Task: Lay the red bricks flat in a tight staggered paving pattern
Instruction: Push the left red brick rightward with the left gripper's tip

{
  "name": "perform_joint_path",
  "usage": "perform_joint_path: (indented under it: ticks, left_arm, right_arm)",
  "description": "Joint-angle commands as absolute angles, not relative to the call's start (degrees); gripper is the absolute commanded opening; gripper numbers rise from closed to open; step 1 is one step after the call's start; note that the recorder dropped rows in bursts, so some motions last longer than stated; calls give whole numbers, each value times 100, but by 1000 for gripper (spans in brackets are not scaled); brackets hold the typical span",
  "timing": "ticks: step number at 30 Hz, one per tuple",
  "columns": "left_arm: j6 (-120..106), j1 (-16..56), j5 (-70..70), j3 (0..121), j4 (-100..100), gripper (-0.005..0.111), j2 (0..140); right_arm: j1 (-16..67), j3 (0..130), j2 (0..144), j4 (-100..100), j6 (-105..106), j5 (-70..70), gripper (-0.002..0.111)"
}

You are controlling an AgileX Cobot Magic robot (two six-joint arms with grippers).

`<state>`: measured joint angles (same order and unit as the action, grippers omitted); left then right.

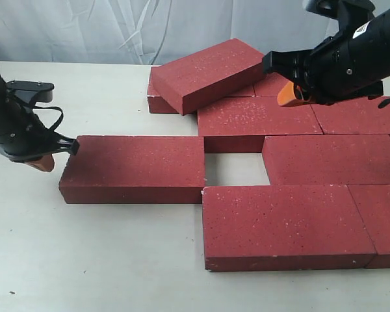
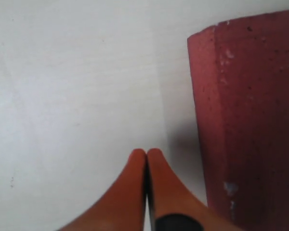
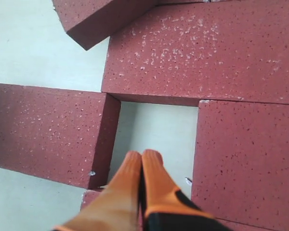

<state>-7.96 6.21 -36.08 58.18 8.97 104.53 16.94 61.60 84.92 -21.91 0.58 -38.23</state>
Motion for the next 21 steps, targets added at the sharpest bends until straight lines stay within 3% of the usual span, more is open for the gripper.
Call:
perform_joint_path:
  ticks: [1,21]
  left_arm:
    - [-766,630,-3442,5815,1163,0,10492]
    - [-1370,827,-3434,5876,2365,0,10905]
  right_arm:
    - [1664,6146,8444,-2255,76,-3712,-1]
    - [1664,6146,8444,-2255,76,-3564,-1]
